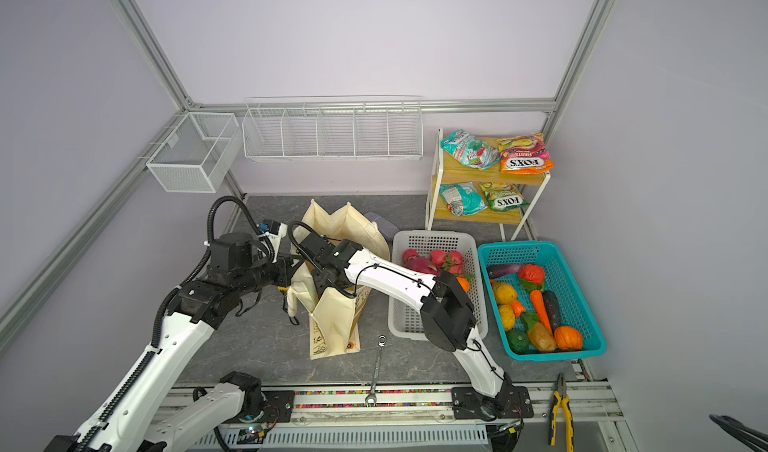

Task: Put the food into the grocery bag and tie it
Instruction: 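Lower the purple eggplant into the bag with the right gripper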

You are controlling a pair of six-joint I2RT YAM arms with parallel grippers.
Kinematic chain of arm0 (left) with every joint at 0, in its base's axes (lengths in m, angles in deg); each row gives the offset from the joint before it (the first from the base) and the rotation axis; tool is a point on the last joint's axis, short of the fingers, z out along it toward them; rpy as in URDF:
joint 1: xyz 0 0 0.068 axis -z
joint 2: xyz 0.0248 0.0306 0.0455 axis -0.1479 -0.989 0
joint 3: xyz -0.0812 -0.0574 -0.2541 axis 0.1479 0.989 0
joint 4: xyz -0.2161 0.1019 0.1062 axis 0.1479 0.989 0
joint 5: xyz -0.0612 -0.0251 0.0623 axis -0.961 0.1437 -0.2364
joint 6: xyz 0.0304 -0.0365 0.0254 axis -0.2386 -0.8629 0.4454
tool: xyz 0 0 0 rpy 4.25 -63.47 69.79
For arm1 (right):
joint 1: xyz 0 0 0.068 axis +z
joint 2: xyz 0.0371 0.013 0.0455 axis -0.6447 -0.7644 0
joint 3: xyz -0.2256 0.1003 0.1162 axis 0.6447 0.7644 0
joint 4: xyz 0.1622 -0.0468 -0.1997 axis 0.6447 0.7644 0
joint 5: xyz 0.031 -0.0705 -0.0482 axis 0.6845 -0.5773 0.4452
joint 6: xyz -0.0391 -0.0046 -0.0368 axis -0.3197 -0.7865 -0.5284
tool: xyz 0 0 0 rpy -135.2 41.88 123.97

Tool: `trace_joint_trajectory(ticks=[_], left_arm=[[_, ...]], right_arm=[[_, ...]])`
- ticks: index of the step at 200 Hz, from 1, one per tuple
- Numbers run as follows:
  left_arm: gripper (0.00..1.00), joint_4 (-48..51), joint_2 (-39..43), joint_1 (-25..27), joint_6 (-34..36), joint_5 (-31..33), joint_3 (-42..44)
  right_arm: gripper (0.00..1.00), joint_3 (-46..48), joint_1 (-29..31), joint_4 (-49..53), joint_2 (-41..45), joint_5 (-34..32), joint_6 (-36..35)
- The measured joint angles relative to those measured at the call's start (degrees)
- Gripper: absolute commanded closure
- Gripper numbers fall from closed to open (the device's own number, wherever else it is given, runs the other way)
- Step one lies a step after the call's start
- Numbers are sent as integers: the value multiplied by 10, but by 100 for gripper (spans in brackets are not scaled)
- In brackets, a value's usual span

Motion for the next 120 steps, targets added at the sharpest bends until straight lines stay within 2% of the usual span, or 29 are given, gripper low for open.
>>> trace_joint_trajectory(ticks=[61, 94, 103, 107, 110, 120], left_arm=[[100, 0, 0, 0, 0, 0, 0], [100, 0, 0, 0, 0, -1, 0], [100, 0, 0, 0, 0, -1, 0], [100, 0, 0, 0, 0, -1, 0], [100, 0, 0, 0, 0, -1, 0], [100, 0, 0, 0, 0, -1, 0]], right_arm=[[26, -1, 0, -3, -19, 20, 2], [19, -1, 0, -3, -19, 21, 3], [12, -1, 0, -3, -19, 20, 3], [2, -1, 0, -3, -19, 20, 3], [11, -1, 0, -3, -19, 20, 3], [12, -1, 0, -2, -19, 16, 2]])
